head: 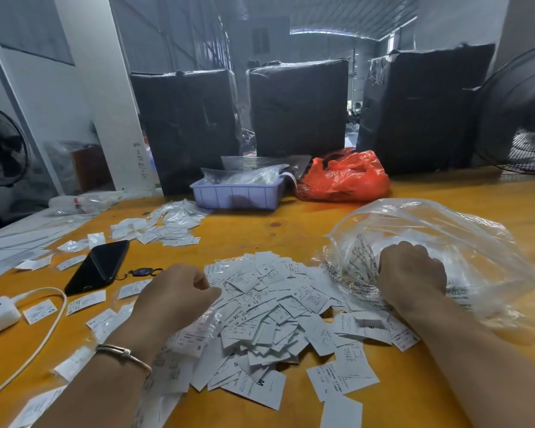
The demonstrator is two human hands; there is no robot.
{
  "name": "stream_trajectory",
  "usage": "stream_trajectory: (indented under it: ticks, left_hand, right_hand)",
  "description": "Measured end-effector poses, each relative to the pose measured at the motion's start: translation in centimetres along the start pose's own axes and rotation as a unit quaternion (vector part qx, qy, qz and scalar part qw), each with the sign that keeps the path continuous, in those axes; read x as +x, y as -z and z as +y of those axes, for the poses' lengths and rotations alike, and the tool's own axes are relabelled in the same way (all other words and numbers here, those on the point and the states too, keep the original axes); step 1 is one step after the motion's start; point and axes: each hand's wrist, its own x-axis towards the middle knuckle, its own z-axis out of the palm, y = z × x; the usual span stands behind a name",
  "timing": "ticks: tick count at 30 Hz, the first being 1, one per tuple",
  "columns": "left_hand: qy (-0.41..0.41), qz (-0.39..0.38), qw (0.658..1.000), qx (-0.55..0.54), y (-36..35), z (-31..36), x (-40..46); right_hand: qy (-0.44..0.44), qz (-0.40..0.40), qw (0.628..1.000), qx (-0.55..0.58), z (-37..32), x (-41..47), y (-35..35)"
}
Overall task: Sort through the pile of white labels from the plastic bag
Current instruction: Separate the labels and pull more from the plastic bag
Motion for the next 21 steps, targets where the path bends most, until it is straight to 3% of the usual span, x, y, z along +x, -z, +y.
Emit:
stream_trajectory:
  ticks: [6,10,21]
  left_hand:
    - [-0.104,0.047,0.991,-0.067,-0.9,0.8,-0.7]
    - [-0.181,0.003,0.98,-0.086,-1.7,1.4,-1.1]
    - [-0.22,-0.091,0.965,-0.105,-2.5,1.5,-0.9]
  right_hand:
    - [-0.004,0.008,1.0,-0.006,0.3,0.3,-0.7]
    - [0.002,0.019,1.0,-0.003,0.4,0.5,-0.7]
    - [0.013,0.015,0.998,0.055,0.5,0.6,-0.7]
